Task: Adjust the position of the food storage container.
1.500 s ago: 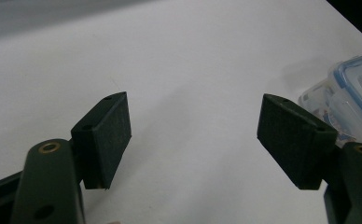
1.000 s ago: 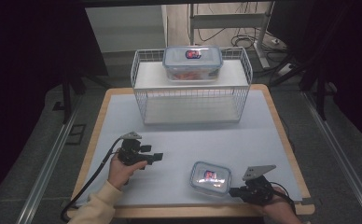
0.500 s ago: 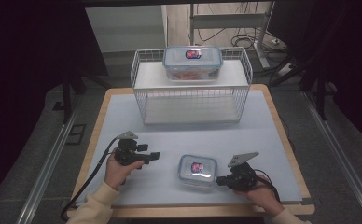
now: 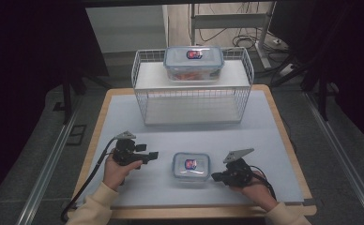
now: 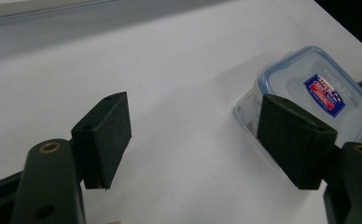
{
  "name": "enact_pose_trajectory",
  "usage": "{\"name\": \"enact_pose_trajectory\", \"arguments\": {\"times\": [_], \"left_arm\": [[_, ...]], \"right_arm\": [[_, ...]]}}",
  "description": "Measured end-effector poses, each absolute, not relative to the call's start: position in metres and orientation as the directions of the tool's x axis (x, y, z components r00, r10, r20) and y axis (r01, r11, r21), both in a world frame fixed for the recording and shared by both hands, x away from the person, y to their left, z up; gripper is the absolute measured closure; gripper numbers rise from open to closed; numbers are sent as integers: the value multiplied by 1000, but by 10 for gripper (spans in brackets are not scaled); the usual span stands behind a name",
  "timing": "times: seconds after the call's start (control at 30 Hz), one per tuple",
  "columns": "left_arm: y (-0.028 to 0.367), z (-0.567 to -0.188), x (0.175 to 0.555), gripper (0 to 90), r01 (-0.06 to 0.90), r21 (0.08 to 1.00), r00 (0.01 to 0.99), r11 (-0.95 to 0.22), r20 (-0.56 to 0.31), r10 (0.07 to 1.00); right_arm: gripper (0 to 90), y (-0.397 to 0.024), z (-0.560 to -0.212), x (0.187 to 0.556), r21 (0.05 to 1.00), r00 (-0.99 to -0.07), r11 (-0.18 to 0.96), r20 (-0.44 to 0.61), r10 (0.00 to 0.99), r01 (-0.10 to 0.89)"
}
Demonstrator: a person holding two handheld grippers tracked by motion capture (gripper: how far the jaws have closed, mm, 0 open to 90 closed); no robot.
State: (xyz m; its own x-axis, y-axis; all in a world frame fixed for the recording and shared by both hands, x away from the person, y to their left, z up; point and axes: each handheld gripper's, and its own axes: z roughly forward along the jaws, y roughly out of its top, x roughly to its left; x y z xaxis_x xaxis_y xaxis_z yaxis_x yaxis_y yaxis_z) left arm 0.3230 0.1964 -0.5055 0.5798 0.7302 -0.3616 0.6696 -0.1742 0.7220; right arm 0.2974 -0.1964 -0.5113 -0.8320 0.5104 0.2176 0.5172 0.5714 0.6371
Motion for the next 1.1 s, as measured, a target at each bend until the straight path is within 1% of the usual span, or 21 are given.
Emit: {"name": "enact_pose_trajectory", "arguments": {"times": [0.1, 0.23, 0.43, 0.77, 0.83, 0.93, 1.03, 1.1], "left_arm": [[196, -506, 324, 262, 670, 722, 578, -173, -362, 731], [196, -506, 324, 262, 671, 721, 578, -172, -363, 731], [196, -507, 323, 261, 673, 719, 578, -174, -364, 730], [194, -505, 321, 257, 680, 716, 567, -156, -379, 731], [192, -502, 319, 256, 678, 719, 568, -153, -381, 729], [188, -501, 316, 241, 685, 714, 564, -145, -395, 725], [182, -501, 312, 235, 698, 701, 560, -147, -407, 722], [179, -502, 310, 235, 703, 694, 566, -156, -414, 713]], "right_arm": [[896, -193, -510, 286, 642, -849, 584, 218, 482, 497], [897, -181, -510, 282, 645, -859, 589, 234, 455, 488], [897, -171, -515, 287, 642, -859, 592, 230, 458, 488], [896, -179, -513, 286, 656, -859, 578, 235, 455, 486], [896, -187, -509, 285, 667, -855, 564, 231, 464, 486], [893, -204, -505, 289, 685, -828, 516, 239, 507, 514], [856, -215, -504, 297, 696, -795, 465, 257, 550, 547], [815, -220, -505, 301, 700, -778, 435, 280, 562, 566]]}}
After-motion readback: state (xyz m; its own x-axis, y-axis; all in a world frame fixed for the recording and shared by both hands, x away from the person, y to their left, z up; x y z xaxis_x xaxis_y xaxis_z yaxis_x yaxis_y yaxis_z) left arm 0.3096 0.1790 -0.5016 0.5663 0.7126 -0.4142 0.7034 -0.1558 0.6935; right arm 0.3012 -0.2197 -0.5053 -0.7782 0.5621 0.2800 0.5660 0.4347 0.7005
